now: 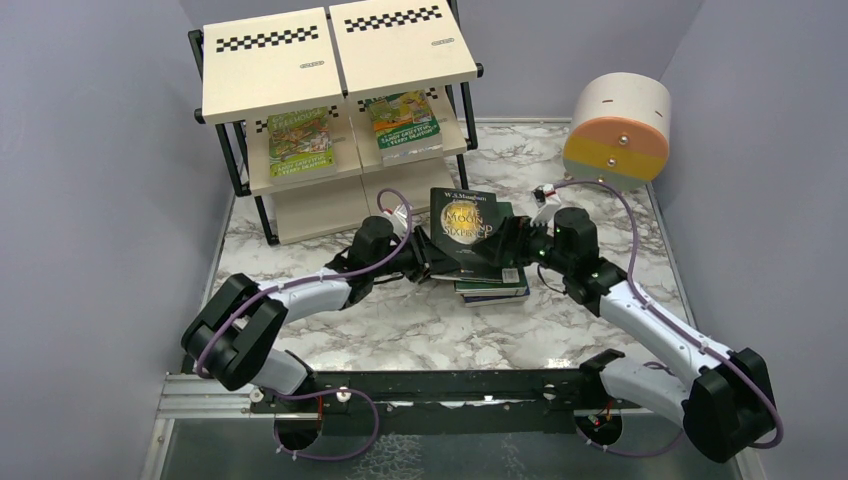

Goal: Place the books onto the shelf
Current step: Pick up the book from the center of the board.

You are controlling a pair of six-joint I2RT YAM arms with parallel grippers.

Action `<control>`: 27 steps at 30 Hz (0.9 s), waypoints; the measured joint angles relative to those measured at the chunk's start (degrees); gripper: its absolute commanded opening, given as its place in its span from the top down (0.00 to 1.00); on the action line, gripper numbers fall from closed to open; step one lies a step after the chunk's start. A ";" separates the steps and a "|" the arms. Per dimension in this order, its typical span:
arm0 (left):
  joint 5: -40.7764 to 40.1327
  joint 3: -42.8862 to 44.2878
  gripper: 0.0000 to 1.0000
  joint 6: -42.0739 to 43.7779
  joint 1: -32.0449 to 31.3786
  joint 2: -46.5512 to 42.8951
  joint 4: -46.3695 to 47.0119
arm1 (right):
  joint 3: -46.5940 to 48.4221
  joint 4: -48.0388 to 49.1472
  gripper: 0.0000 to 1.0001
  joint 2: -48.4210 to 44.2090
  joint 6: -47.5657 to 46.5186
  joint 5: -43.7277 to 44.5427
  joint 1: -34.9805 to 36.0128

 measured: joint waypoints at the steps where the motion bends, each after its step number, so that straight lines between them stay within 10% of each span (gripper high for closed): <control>1: 0.00 -0.02 1.00 -0.07 0.00 -0.17 -0.02 | -0.07 -0.22 0.00 -0.59 -0.02 0.24 0.00; 27: -5.03 -7.98 1.00 -4.17 -0.26 -33.53 -12.76 | 3.34 -13.29 0.00 -15.80 -5.11 16.79 0.04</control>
